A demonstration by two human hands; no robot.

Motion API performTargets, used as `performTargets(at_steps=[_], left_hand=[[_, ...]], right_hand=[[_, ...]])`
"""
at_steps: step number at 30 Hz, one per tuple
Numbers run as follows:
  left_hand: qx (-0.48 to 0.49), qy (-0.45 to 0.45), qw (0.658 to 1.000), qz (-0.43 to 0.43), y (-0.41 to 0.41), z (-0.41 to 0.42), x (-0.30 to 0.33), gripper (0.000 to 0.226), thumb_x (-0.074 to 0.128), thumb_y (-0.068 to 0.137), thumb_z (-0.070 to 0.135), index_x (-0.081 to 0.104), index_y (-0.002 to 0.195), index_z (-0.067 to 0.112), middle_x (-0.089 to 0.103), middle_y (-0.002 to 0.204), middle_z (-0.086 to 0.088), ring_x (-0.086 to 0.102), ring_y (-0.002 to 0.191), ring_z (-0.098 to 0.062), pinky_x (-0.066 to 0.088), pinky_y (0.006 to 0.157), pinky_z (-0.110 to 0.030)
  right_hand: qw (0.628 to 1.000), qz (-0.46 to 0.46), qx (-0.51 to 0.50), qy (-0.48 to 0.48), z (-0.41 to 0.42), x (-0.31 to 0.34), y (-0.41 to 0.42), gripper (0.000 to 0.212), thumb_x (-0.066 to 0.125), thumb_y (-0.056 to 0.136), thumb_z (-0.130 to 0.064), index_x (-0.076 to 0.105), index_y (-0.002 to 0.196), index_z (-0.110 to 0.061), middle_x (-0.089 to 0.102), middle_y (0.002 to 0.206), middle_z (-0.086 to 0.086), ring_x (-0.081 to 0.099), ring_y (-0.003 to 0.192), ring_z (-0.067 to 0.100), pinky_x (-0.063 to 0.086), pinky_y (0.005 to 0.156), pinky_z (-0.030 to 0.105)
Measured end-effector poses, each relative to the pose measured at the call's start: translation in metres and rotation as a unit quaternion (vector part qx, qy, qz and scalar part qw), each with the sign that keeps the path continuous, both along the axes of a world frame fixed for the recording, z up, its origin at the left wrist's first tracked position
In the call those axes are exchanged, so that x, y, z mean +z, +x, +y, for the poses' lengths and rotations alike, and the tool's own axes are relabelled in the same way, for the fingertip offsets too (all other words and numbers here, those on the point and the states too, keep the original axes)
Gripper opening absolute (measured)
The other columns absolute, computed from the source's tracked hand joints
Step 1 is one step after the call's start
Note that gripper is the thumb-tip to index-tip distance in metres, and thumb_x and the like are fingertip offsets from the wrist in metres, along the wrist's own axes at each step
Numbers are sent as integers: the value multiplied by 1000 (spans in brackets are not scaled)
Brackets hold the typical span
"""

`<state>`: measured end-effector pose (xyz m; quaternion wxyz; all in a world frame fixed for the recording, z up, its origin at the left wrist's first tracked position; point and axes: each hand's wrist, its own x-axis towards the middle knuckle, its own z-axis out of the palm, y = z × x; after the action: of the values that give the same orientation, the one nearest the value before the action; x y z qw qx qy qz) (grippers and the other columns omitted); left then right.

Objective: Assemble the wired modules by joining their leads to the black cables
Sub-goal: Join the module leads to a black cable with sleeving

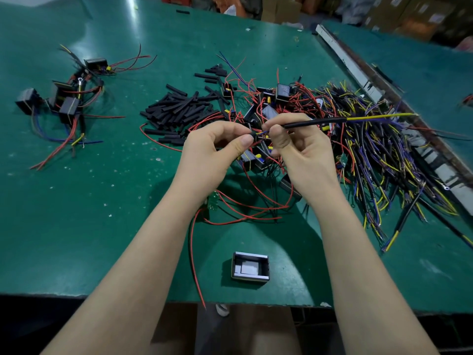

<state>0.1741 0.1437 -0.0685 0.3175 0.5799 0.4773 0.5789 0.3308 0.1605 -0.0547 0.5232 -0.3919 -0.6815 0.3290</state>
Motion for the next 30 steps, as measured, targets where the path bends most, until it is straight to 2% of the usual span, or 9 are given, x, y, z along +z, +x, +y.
performTargets(at_steps=[3,7,12,14,16,18,23,27,30], left_hand=[[-28,-8,999,-18,0,0,0,10,69,86,13,68,86,23,68,78,7,60,72,-1,48,72,-15],[-50,-12,998,-19,0,0,0,11,69,86,14,68,84,25,66,74,12,58,69,2,46,69,-12],[-61,-16,997,-33,-1,1,0,11,69,86,14,68,85,26,70,79,4,62,76,-8,50,77,-22],[-50,-21,998,-33,-1,2,-1,10,70,85,15,68,84,25,70,79,1,61,74,-7,49,75,-23],[-37,-23,998,-33,-1,2,-2,8,72,84,16,69,83,24,69,77,2,59,71,-5,49,70,-20],[-34,-21,999,-30,-1,3,-3,7,73,83,16,70,83,23,68,75,7,58,67,-1,47,67,-15],[-37,-8,999,-22,0,2,-3,11,75,81,13,69,88,19,69,78,13,60,71,3,45,68,-11],[-37,13,999,-20,0,2,-1,17,76,79,12,68,86,25,70,77,23,60,74,5,44,71,-9],[-44,12,998,-44,1,1,-1,17,76,79,11,68,86,24,71,82,13,61,76,1,46,70,-11]], right_hand=[[999,18,27,16,-1,2,-1,13,56,97,-12,62,93,-23,68,101,5,60,74,10,48,68,19],[999,21,25,9,-1,3,0,13,56,97,-16,63,92,-25,70,90,1,58,66,7,47,60,20],[1000,20,8,12,0,1,-1,11,59,95,-21,64,91,-29,69,86,15,47,60,11,40,56,21],[999,38,13,2,-1,2,-2,11,60,94,-19,65,90,-27,71,83,6,50,59,6,41,56,19],[998,57,18,-9,-2,3,-3,11,61,93,-17,66,90,-26,72,84,1,51,58,4,43,56,18],[998,62,19,-14,-2,3,-4,12,61,93,-15,67,89,-25,72,85,4,51,56,6,43,55,18],[999,33,10,-11,-2,1,-5,14,62,93,-12,67,90,-24,71,87,14,50,57,4,42,54,16],[999,39,15,-2,-3,0,-6,15,62,93,-11,67,90,-25,69,84,3,52,58,4,43,55,15],[996,75,30,-22,-2,1,-5,15,61,93,-16,69,90,-29,71,82,-4,51,55,7,42,54,15]])
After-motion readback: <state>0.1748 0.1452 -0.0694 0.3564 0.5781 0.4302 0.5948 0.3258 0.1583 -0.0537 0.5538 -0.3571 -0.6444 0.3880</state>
